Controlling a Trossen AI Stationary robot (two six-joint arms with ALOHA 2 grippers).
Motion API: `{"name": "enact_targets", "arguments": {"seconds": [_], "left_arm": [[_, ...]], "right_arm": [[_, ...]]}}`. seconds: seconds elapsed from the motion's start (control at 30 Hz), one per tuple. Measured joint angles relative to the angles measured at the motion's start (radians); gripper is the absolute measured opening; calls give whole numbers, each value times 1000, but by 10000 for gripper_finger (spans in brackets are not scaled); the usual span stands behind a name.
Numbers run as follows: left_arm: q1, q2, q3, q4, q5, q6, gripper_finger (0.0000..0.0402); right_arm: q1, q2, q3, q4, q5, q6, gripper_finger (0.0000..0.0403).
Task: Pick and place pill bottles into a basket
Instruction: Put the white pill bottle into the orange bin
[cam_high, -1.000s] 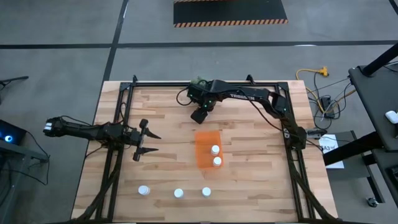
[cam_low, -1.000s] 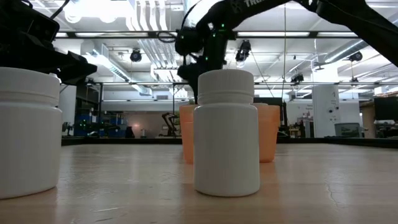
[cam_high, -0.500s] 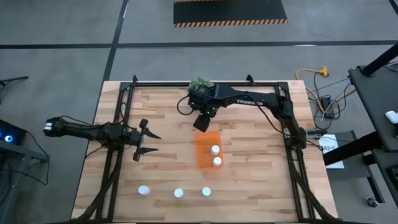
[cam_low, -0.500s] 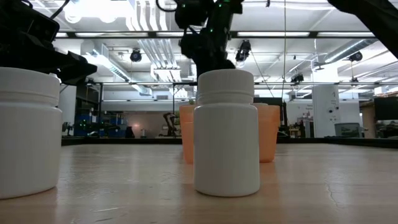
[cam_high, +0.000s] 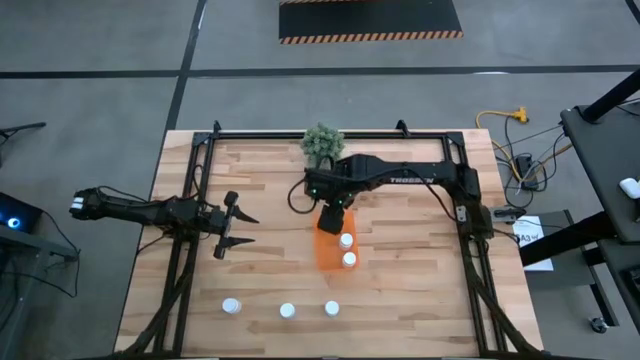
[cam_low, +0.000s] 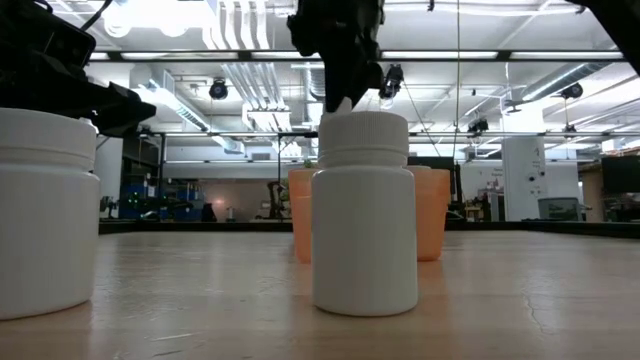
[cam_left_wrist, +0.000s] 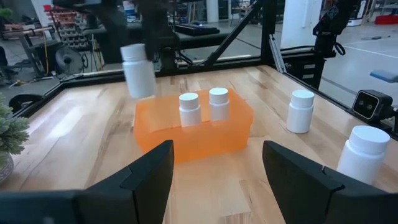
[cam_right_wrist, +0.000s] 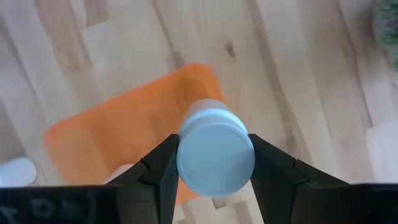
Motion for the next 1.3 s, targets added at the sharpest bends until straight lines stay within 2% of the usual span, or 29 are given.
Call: {"name": "enact_targets", "arguments": {"seconds": [0.4, 0.6, 0.8, 0.93, 1.13, 1.3], "left_arm": [[0, 0, 0, 0, 0, 0, 228], [0, 0, 0, 0, 0, 0, 228], [0, 0, 0, 0, 0, 0, 228], [0, 0, 0, 0, 0, 0, 228], [0, 0, 0, 0, 0, 0, 228], [0, 2, 0, 0, 0, 0, 228]], "right_arm": [[61, -8, -56, 10, 1, -25, 147], [63, -74, -179, 104, 8, -34, 147], [59, -196, -373, 242, 7, -18, 147], [46, -247, -464, 258, 0, -6, 147], [36, -250, -500, 306, 0, -15, 147], [33, -205, -500, 304, 0, -33, 147]]}}
